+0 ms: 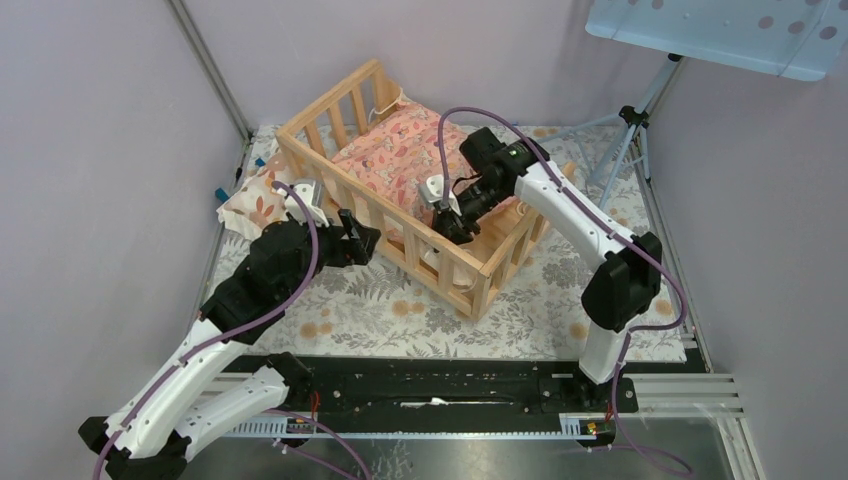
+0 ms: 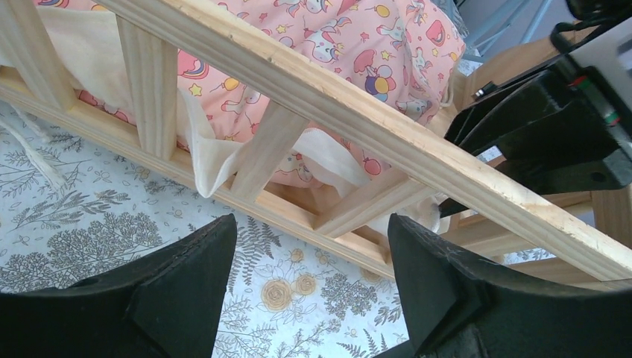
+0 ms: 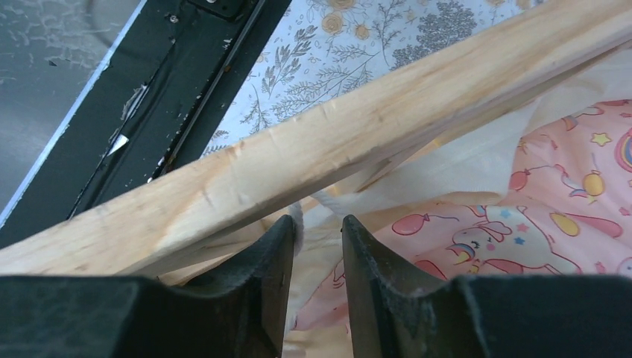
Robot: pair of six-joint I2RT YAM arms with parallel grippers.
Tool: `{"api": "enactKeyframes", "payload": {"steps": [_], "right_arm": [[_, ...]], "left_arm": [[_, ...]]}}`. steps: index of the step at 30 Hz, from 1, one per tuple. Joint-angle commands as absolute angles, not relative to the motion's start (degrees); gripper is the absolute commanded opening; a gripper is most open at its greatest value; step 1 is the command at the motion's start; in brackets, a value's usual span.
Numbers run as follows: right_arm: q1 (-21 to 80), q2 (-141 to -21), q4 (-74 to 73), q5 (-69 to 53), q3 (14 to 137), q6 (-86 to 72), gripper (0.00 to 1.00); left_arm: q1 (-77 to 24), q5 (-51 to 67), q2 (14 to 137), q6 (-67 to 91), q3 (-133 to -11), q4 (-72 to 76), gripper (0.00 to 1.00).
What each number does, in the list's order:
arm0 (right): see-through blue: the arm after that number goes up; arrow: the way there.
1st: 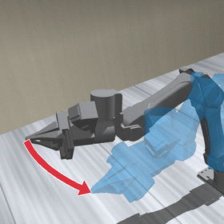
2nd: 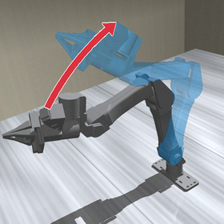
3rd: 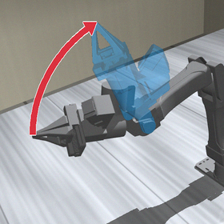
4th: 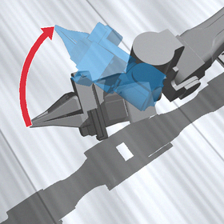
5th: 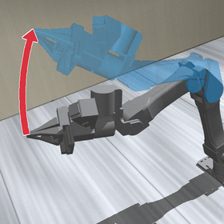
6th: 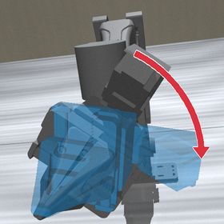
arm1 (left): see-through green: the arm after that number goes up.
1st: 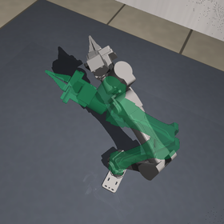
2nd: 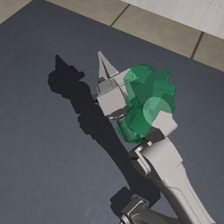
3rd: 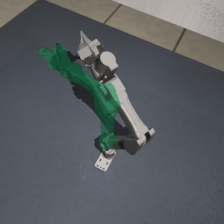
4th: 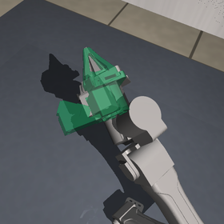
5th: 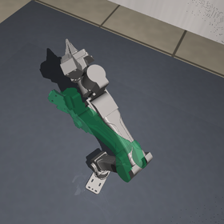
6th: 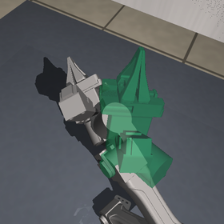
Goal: Set up the pet bed
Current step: Cross the ropes on the bed frame.
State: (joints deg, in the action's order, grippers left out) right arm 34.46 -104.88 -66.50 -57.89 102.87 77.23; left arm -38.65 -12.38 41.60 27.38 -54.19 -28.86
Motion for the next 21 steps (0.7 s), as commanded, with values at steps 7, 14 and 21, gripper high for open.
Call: {"api": "enactKeyframes", "payload": {"steps": [7,14,21], "right_arm": [[34.7,-100.9,-66.0,-56.3,105.4,75.3,0.45],[33.7,-98.3,-60.6,-54.7,104.5,70.2,0.45],[31.3,-89.1,-39.1,-51.6,94.6,53.7,0.46]], "left_arm": [[-38.4,-13.4,41.3,28.6,-53.5,-26.4,0.79],[-38.4,-13.3,41.2,29.3,-53.4,-26.4,0.79],[-38.4,-14.0,40.5,32.9,-52.3,-26.2,0.79]]}}
